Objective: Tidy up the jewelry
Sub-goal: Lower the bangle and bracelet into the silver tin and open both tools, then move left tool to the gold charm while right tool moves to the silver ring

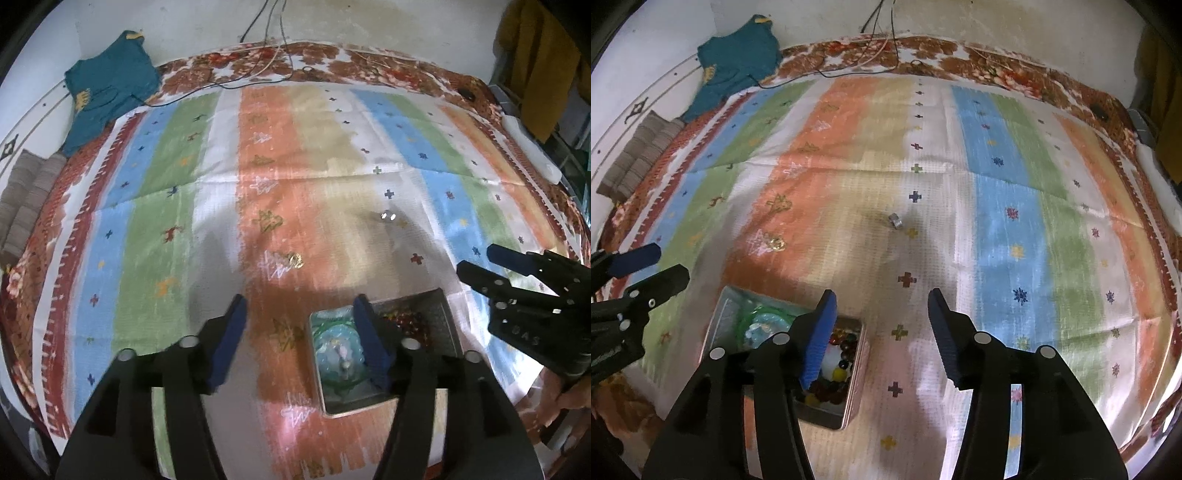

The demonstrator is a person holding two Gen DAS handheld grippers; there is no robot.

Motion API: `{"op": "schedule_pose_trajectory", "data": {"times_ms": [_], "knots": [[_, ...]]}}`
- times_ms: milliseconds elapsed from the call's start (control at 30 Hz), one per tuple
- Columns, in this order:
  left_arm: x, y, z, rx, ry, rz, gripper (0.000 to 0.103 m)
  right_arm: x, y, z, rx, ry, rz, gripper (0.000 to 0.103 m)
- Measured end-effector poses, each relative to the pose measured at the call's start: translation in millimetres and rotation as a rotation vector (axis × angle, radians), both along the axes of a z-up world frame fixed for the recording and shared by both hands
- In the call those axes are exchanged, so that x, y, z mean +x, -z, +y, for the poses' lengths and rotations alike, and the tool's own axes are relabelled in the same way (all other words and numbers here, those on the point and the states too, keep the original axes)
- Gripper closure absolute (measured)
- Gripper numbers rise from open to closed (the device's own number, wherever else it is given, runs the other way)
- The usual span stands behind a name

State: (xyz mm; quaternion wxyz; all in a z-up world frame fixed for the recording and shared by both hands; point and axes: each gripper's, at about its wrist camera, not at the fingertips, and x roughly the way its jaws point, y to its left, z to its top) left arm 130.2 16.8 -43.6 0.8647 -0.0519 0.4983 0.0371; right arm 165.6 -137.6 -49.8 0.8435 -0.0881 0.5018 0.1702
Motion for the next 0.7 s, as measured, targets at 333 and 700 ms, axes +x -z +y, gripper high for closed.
{"op": "schedule_pose_trajectory", "data": {"times_ms": [333, 700], "knots": [[29.7, 23.4, 10.5, -0.01, -0.011, 0.07, 0.041, 34.5, 13.9, 4.8, 0.0, 0.013, 0.036, 0.048], [51.5, 40.4, 9.4, -0.019, 0.003, 0.119, 0.039, 59.9, 32.3, 14.0, -0.006, 0.014, 0.079, 0.048]]}}
